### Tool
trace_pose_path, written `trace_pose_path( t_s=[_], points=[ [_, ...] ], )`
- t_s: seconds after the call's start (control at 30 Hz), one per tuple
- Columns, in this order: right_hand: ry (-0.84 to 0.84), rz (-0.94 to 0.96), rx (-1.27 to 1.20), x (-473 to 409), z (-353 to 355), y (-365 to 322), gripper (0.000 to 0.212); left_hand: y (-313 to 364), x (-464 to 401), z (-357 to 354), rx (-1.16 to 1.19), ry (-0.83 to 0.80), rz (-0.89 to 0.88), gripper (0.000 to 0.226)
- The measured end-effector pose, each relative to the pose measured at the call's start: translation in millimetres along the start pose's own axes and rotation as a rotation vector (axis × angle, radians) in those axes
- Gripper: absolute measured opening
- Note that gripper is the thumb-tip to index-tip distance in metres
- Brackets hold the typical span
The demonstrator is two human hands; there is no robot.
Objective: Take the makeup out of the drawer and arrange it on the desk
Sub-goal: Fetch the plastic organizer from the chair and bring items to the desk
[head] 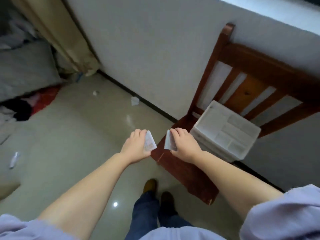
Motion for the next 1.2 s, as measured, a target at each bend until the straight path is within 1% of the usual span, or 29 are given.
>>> trace_pose_path(
  t_s=[0.13,0.23,0.33,0.4,0.47,0.57,0.67,0.97,1.03,1.2],
  points=[
    [-0.045,0.261,0.076,-20,7,-63,0.077,-44,71,15,0.017,0.156,0.270,0.071],
    [-0.111,0.455,0.123,-18,-6,-121,0.072,-72,136,17,0.053,0.242,0.468,0.071],
    [-0.165,0.636,0.126,0,-30,-182,0.056,-95,209,11,0.077,0.288,0.633,0.073],
    [-0.195,0.749,0.147,15,-46,-224,0.049,-110,264,7,0.104,0.327,0.764,0.073],
    [-0.222,0.856,0.169,33,-60,-266,0.051,-122,322,2,0.119,0.381,0.890,0.073],
    [-0.258,1.016,0.203,69,-82,-331,0.061,-130,412,-11,0.157,0.446,1.057,0.072],
    [-0.296,1.130,0.210,118,-104,-389,0.069,-128,498,-35,0.182,0.464,1.173,0.073],
    [-0.328,1.426,0.217,307,-158,-550,0.070,-106,747,-86,0.156,0.562,1.392,0.070],
    [-0.352,1.470,0.206,349,-167,-583,0.071,-103,796,-97,0.180,0.583,1.457,0.066],
    [-0.408,1.628,0.277,434,-197,-665,0.074,-109,894,-125,0.231,0.628,1.585,0.064]
  ],
)
Point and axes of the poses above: each hand's wrist, its own x-axis away from the middle knuckle, its own z-axis out of the back of the hand, y = z × x, the point moved 4 cm from there along -x, towards the middle knuckle, and after that the axes turned 4 degrees about y, right-handed, at the moved point
